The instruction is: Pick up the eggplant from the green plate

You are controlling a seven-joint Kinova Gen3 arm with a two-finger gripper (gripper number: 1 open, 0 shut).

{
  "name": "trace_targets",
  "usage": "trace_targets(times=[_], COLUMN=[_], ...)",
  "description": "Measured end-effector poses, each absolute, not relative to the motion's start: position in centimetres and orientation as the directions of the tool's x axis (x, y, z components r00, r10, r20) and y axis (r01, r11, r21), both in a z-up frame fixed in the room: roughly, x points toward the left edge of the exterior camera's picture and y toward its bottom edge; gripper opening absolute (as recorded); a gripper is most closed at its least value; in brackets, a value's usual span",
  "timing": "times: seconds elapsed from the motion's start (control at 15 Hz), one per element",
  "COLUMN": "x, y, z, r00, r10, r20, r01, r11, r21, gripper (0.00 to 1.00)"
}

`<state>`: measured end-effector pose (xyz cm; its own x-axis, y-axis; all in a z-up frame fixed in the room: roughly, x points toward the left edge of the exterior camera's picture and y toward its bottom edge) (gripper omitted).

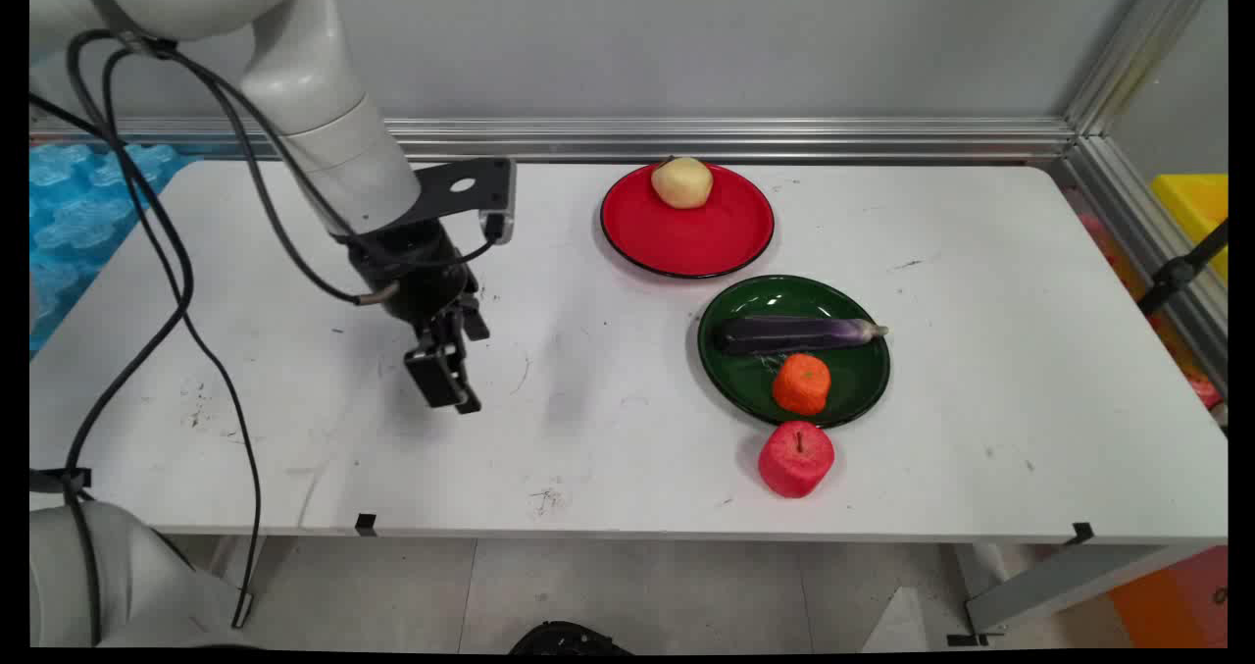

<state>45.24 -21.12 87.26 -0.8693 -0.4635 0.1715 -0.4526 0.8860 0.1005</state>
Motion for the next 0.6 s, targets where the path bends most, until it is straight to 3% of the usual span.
trace_targets(times=[0.6], x=[41.2], y=[-26.3], z=[87.5], r00=[-0.855], r10=[-0.451], r20=[0.255], r01=[-0.456], r11=[0.889], r21=[0.041], gripper=[1.0])
